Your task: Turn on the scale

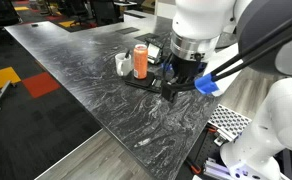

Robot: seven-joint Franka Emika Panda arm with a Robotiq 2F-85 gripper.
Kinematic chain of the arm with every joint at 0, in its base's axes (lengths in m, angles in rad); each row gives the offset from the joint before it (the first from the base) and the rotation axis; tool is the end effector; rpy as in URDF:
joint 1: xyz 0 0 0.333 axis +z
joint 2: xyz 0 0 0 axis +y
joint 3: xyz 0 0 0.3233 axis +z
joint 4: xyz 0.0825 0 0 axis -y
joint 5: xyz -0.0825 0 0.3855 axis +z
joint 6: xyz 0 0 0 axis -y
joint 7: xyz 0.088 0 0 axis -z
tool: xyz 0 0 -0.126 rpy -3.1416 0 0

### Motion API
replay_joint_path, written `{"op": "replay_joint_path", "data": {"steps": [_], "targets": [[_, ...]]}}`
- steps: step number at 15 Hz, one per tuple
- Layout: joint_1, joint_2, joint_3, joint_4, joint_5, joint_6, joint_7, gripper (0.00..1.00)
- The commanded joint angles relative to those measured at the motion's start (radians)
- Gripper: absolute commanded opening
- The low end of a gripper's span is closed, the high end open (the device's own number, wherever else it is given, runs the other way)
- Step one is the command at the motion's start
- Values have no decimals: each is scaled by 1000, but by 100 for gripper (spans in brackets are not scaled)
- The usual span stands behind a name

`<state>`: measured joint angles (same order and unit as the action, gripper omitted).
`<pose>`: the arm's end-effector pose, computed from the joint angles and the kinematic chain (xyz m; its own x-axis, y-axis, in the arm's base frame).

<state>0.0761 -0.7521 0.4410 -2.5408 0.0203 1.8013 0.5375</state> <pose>0.2859 0.1729 0.4744 0.9861 -0.1247 0.1101 -0.1491 -0.9562 0.2520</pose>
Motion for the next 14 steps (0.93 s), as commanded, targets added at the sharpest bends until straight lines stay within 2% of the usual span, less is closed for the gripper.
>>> {"op": "replay_joint_path", "data": {"steps": [1, 3, 5, 6, 11, 13, 14], "targets": [[18, 6, -14, 1, -11, -1, 11, 100], [40, 5, -52, -20, 1, 33, -58, 100], [54, 6, -82, -25, 12, 15, -101, 100], [43, 4, -54, -5, -5, 5, -52, 100], [46, 3, -58, -5, -5, 4, -52, 100], [68, -15, -117, -38, 18, 40, -137, 100], [73, -12, -138, -43, -8, 50, -199, 100]]}}
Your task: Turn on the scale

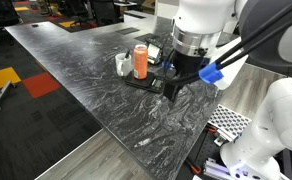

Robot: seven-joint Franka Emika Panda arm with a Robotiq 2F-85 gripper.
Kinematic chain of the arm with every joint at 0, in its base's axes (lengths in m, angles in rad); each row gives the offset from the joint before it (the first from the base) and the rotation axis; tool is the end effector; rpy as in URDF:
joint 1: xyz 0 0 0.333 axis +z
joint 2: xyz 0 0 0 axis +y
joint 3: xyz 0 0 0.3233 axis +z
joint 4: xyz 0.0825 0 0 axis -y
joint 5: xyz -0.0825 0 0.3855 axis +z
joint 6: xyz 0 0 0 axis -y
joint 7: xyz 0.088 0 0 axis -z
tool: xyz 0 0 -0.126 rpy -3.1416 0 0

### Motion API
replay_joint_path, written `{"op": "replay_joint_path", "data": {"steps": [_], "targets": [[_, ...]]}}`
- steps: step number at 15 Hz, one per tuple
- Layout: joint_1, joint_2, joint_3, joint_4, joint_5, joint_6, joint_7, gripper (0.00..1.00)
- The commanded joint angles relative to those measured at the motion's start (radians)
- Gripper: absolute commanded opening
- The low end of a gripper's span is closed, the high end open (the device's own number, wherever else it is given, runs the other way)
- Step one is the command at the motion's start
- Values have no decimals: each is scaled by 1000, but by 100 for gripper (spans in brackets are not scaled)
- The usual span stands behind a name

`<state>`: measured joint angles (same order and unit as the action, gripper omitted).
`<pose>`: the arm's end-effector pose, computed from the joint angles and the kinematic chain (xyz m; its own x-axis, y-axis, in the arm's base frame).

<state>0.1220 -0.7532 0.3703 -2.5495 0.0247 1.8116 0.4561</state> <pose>0.2876 0.1639 0.4782 0.9949 -0.0577 0.0830 -0.0740 -0.9751 0.2092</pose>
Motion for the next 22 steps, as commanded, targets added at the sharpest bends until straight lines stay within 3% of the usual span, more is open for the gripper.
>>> {"op": "replay_joint_path", "data": {"steps": [1, 9, 14, 15, 17, 22], "targets": [[31, -5, -92, -42, -30, 58, -178, 100], [39, 118, -265, -75, -100, 225, -602, 100], [27, 203, -320, -61, -96, 323, -715, 100], [19, 209, -324, -62, -99, 350, -710, 75], [15, 228, -339, -69, -88, 406, -704, 66], [3, 297, -361, -49, -79, 424, -683, 28]]}}
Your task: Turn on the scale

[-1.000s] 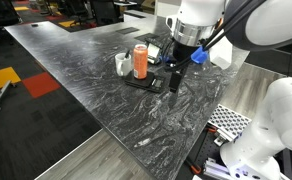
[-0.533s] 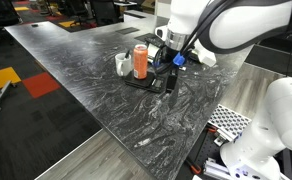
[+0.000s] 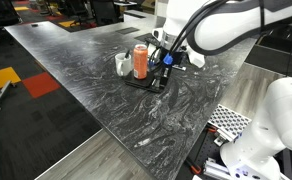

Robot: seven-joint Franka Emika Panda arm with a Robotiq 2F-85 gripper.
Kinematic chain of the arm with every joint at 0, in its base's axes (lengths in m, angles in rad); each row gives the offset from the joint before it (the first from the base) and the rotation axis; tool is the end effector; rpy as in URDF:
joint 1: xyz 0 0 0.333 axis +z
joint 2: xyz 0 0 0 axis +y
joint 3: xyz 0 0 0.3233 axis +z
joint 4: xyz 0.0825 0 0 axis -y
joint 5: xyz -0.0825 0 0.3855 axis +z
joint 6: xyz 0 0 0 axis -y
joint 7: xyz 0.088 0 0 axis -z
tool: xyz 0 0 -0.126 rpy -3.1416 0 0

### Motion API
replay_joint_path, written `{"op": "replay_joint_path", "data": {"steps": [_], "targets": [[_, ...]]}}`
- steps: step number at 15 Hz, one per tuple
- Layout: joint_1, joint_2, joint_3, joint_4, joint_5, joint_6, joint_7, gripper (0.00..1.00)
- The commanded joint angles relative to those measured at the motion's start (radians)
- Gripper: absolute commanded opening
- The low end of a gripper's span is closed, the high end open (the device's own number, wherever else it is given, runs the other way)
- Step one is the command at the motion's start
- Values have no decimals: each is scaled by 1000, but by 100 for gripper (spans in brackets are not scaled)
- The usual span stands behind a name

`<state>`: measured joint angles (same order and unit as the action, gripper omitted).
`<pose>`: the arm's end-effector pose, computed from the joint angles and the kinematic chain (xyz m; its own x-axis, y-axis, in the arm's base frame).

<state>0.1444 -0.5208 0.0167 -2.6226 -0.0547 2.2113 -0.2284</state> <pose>0.3816 0.0592 0.4148 0.9085 0.4076 0.0928 0.4014 -0.9125 0.0785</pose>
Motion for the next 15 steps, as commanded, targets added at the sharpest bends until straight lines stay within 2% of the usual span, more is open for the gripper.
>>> {"op": "replay_joint_path", "data": {"steps": [1, 4, 15], "targets": [[-23, 75, -12, 24, 0, 25, 3, 22], [-33, 111, -22, 34, -6, 38, -4, 1], [-30, 88, -15, 35, 1, 18, 4, 0]]}}
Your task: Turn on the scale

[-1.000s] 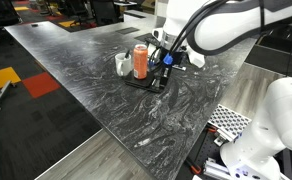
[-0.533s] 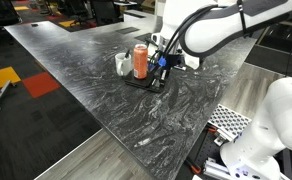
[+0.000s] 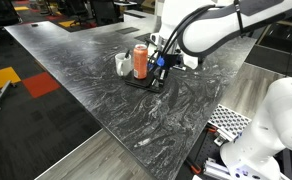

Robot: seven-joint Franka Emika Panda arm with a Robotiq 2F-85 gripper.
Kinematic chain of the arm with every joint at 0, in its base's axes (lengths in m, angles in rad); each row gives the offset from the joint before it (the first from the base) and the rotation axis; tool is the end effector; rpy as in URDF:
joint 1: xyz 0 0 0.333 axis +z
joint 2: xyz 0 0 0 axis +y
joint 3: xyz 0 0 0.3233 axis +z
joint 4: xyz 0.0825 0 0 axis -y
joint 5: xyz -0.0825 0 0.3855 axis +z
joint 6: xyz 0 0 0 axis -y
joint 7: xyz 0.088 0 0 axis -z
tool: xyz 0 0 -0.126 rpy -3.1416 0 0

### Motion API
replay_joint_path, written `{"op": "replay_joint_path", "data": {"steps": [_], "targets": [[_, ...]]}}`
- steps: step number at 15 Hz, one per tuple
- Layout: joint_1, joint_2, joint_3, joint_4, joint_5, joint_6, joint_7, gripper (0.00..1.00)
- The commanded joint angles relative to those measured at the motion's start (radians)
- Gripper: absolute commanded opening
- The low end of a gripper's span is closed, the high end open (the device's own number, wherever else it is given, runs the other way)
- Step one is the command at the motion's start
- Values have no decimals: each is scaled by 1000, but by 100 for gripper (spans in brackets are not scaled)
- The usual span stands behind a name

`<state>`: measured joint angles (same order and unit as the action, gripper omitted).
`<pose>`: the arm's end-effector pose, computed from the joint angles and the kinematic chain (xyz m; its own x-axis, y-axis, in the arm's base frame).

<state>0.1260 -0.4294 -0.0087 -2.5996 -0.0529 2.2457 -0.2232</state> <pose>0.4000 0.0449 0.3930 0.9288 0.3650 0.0641 0.3619 -0.9306 0.0556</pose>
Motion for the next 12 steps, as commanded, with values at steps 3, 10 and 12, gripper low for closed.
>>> {"op": "replay_joint_path", "data": {"steps": [3, 10, 12], "targets": [[-11, 21, -5, 41, 8, -26, -30, 0], [-5, 109, -58, 108, 45, -20, -125, 0], [0, 138, -68, 129, 76, -26, -159, 0]]}}
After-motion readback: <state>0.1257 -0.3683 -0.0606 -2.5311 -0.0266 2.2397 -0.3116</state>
